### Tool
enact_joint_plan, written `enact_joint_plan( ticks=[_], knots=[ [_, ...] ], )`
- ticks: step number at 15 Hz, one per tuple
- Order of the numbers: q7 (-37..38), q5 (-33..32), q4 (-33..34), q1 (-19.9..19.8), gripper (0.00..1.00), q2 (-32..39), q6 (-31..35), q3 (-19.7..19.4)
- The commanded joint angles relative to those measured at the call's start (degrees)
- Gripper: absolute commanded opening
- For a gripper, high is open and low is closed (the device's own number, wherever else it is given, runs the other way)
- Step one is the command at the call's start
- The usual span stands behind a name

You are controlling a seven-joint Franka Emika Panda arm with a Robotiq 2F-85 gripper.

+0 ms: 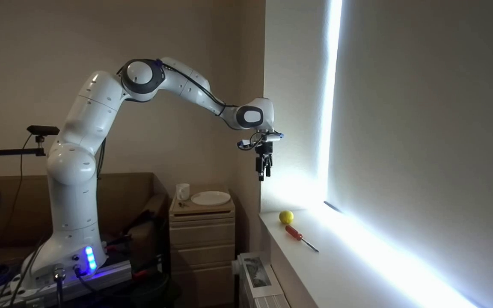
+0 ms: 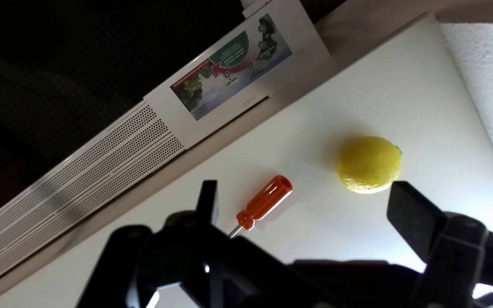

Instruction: Move the lemon from the windowsill to the plate

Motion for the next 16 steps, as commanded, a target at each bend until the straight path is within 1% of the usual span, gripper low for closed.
enact_joint_plan(
  ticks=[1,2,3,5,7,11,13,14,15,16],
  knots=[
    [7.99,-3.39,0.99,1.58,1.0,3.81,4.8,-1.1],
    [12.46,-2.02,3.66,1.26,1.0,6.69,3.8,-0.88],
    [15.31,-0.73,5.88,0.75,1.0,8.83,2.09,-0.38],
    [20.92,2.03,10.74,-0.45,1.0,13.53,0.77,0.42],
    [25.95,4.34,16.53,-1.91,1.0,18.45,-0.41,0.51],
    [35.81,8.35,27.7,-5.74,1.0,27.59,-0.57,0.96],
    [41.16,10.25,32.3,-7.12,1.0,30.62,-2.96,1.75],
    [42.93,11.53,34.01,-7.93,1.0,31.17,-5.52,2.8],
    [39.59,9.47,27.56,-5.8,1.0,28.24,-0.68,0.71],
    [41.03,10.11,29.44,-6.4,1.0,29.3,-2.14,1.28]
  ],
)
